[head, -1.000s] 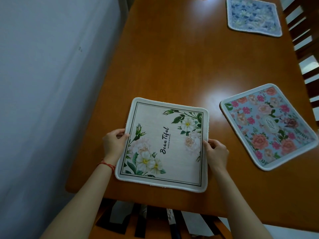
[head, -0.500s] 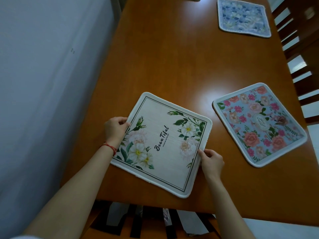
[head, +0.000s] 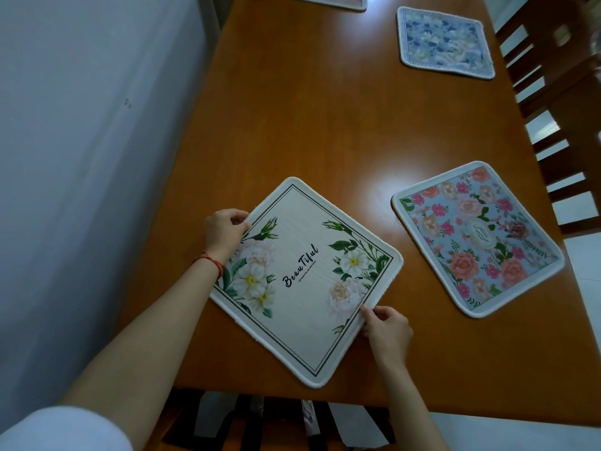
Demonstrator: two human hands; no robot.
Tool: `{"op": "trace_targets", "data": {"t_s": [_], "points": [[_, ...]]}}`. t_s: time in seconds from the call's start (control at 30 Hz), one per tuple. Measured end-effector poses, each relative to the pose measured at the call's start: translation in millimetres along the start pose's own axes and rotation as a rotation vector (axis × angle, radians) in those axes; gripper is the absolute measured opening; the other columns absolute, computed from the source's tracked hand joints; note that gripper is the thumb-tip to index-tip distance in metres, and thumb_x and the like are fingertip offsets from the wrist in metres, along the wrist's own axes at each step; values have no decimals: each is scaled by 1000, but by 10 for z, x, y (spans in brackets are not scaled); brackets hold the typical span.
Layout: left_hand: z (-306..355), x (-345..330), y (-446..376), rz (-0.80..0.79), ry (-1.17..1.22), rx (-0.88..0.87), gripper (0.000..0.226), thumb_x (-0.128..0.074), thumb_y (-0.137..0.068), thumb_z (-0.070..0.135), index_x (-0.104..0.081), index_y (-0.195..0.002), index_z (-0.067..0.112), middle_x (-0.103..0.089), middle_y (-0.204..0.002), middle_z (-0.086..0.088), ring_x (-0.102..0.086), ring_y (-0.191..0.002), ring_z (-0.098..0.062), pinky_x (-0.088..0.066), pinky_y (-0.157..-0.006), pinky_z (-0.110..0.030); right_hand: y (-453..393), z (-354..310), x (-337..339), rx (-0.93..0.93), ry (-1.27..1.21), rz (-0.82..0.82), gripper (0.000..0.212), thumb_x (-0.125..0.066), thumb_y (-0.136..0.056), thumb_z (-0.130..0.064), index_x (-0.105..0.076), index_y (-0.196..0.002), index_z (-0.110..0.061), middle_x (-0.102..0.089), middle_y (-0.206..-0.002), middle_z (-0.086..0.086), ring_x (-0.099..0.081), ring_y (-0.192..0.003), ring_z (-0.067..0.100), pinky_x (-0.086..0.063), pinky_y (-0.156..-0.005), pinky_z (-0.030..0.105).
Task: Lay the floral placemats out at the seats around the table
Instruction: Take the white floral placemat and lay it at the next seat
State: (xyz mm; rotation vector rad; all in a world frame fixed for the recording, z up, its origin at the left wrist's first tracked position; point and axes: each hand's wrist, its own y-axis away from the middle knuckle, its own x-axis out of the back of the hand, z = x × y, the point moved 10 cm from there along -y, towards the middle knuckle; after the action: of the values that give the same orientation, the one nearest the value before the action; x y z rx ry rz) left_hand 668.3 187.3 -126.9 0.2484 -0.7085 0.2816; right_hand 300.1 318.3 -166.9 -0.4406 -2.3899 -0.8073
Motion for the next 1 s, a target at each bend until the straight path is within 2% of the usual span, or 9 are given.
{"op": "trace_targets", "data": {"t_s": [0.17, 0.3, 0.43, 0.6, 0.7, 0.87, 1.0], "points": [[-141, 148, 160, 43, 111, 85, 31, -68, -80, 10, -64, -109, 2, -67, -107, -13, -61, -94, -18, -49, -79, -25, -118, -156, 263, 39, 102, 90, 34, -65, -83, -26, -63, -109, -4, -66, -103, 8, -60, -92, 19, -48, -76, 27], [-344, 316, 486, 100, 191, 198, 37, -65, -82, 10, -58, -117, 2, -63, -116, -14, -59, -103, -21, -49, -83, -26, -292, -415, 328, 170, 140, 62, 34, -66, -82, -21, -60, -111, -4, -64, -105, 13, -53, -86, 14, -43, -75, 25], [-604, 473, 850, 198, 258, 346, 39, -64, -82, 12, -56, -120, 6, -60, -122, -13, -58, -108, -23, -51, -85, -33, -500, -662, 347, 305, 229, 62, 38, -66, -82, -21, -58, -115, -4, -62, -104, 14, -56, -93, 22, -43, -80, 28], [-692, 502, 1187, 262, 352, 452, 44, -62, -83, 8, -51, -126, 5, -55, -127, -12, -55, -108, -21, -47, -71, -14, -684, -881, 289, 410, 327, 40, 43, -65, -83, -23, -55, -119, -2, -59, -111, 17, -57, -100, 28, -49, -87, 38], [-753, 464, 1340, 270, 394, 512, 46, -63, -82, 5, -51, -127, 7, -57, -126, -14, -55, -108, -19, -46, -75, -20, -767, -963, 226, 441, 355, -1, 45, -65, -82, -22, -54, -120, -2, -59, -114, 18, -55, -105, 29, -48, -89, 40], [-853, 314, 1582, 260, 461, 604, 51, -66, -79, 5, -51, -128, 11, -54, -130, -12, -50, -120, -23, -44, -93, -35, -846, -1064, 133, 469, 311, -69, 44, -66, -81, -19, -55, -121, -3, -60, -117, 16, -57, -105, 27, -50, -90, 41], [-812, 180, 1663, 223, 526, 597, 56, -67, -79, 5, -47, -131, 15, -52, -132, -11, -49, -121, -22, -42, -87, -30, -842, -1046, 142, 456, 245, -93, 46, -68, -80, -17, -55, -121, -3, -61, -117, 14, -59, -104, 24, -48, -88, 32]]}}
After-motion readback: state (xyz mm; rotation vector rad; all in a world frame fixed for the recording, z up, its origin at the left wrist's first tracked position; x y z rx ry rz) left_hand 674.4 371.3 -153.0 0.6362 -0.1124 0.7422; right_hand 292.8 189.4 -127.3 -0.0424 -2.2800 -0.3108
